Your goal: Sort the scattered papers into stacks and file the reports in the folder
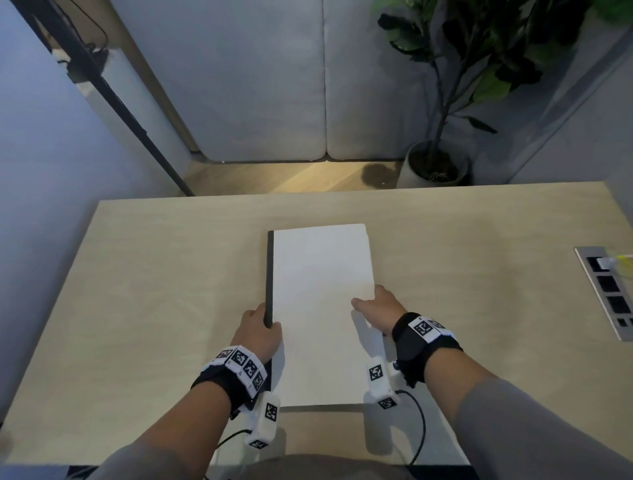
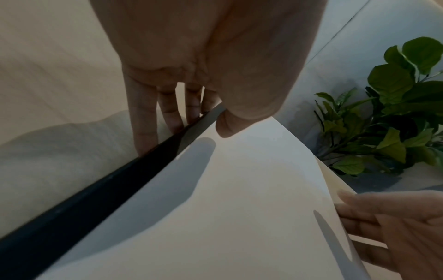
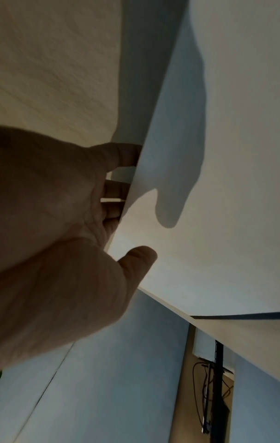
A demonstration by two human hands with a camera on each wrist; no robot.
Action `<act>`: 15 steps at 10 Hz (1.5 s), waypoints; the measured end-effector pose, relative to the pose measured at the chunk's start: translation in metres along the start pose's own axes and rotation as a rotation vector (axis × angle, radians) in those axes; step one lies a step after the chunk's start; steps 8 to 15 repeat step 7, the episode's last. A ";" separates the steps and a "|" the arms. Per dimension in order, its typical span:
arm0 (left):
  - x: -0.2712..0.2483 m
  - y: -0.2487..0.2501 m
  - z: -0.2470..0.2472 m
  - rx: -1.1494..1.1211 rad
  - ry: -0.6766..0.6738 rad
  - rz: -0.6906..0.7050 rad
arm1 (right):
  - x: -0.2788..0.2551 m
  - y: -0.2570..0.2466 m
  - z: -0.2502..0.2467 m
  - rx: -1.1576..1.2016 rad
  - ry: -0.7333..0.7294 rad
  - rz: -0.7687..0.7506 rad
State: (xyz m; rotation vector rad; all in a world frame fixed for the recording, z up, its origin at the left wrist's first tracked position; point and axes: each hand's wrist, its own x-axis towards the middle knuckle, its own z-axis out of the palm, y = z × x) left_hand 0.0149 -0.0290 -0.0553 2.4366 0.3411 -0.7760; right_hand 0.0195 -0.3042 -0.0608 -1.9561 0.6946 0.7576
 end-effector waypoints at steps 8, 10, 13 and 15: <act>0.001 -0.066 -0.056 0.053 -0.183 0.185 | -0.069 -0.010 0.039 -0.494 0.158 -0.264; 0.001 -0.066 -0.056 0.053 -0.183 0.185 | -0.069 -0.010 0.039 -0.494 0.158 -0.264; 0.001 -0.066 -0.056 0.053 -0.183 0.185 | -0.069 -0.010 0.039 -0.494 0.158 -0.264; 0.001 -0.066 -0.056 0.053 -0.183 0.185 | -0.069 -0.010 0.039 -0.494 0.158 -0.264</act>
